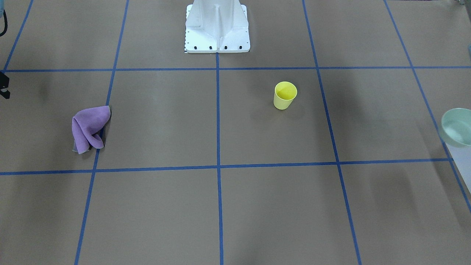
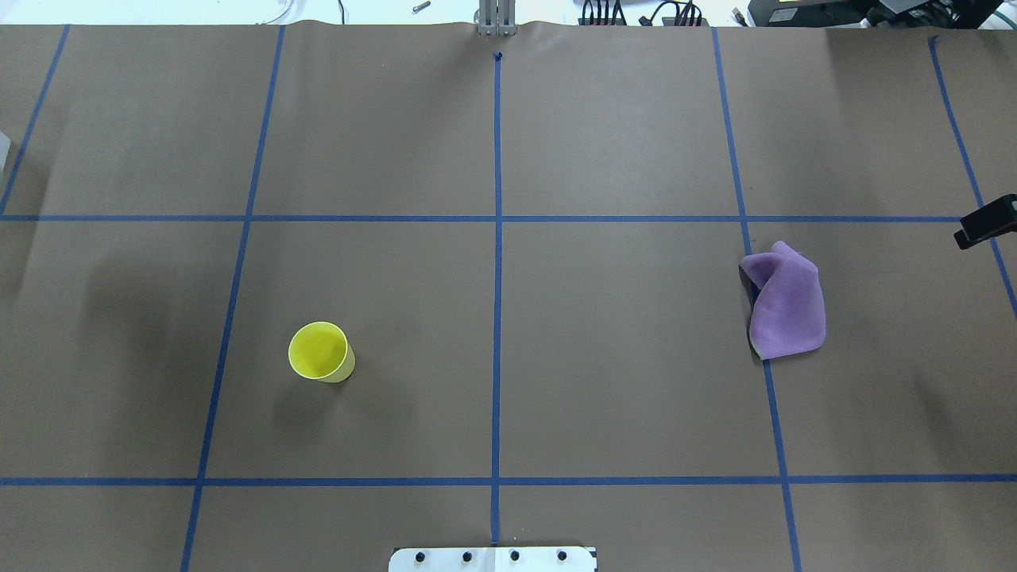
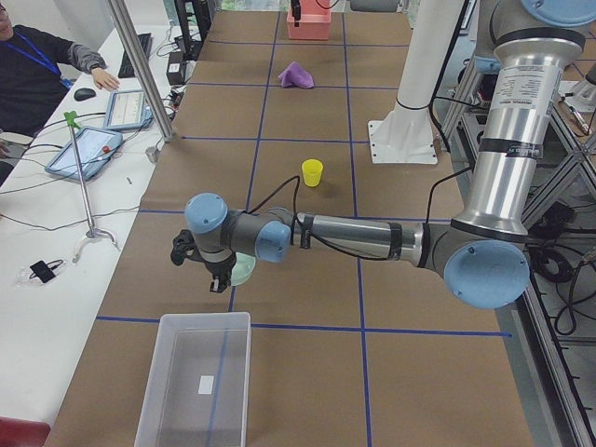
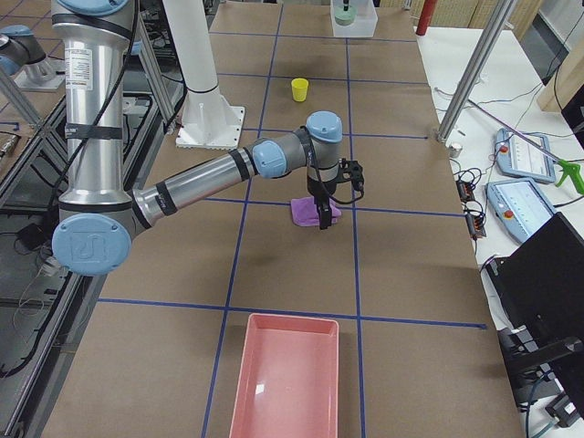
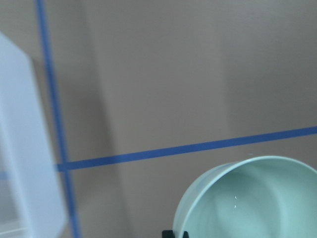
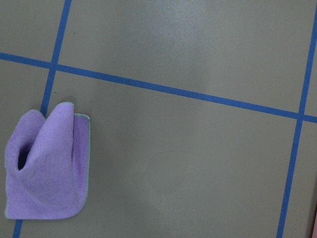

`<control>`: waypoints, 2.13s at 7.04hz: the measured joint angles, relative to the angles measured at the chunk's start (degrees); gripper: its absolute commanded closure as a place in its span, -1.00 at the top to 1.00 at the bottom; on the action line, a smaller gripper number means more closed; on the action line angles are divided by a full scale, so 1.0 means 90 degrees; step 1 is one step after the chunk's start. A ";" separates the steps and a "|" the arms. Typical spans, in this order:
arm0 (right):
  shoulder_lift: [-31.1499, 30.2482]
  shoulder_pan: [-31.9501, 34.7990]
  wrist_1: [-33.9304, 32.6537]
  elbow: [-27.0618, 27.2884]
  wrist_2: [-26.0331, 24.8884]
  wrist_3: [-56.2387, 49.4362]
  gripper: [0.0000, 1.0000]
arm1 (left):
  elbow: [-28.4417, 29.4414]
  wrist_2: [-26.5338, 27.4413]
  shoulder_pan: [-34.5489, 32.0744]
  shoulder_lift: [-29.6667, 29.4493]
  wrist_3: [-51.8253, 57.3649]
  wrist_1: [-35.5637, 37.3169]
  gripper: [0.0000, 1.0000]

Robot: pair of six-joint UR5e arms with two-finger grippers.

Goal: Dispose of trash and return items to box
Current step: 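Carry the green bowl with the left gripper into the clear bin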

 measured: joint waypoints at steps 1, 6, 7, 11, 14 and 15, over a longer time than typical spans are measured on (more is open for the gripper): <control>0.0000 -0.0009 0.0000 0.0000 -0.0004 0.0000 1.00 | 0.0958 0.0005 -0.0578 -0.0466 0.0717 0.0144 -1.00; 0.0026 -0.0092 0.0000 0.0000 -0.0083 0.0010 1.00 | 0.4721 0.0528 -0.0517 -0.1271 -0.0384 -0.3154 -1.00; 0.0029 -0.0095 0.0000 0.0000 -0.0088 0.0010 1.00 | 0.4954 0.0652 -0.0290 -0.1280 -0.0797 -0.3622 -0.26; 0.0047 -0.0108 0.0000 -0.0001 -0.0086 0.0010 1.00 | 0.5021 0.0716 -0.0008 -0.1270 -0.0691 -0.4368 0.99; 0.0045 -0.0109 0.0000 -0.0009 -0.0086 0.0010 1.00 | 0.3809 -0.0143 -0.0772 -0.1174 0.0023 -0.3479 1.00; 0.0044 -0.0109 0.0000 -0.0008 -0.0086 0.0010 1.00 | 0.2745 -0.0281 -0.0777 -0.0737 -0.0243 -0.3226 0.99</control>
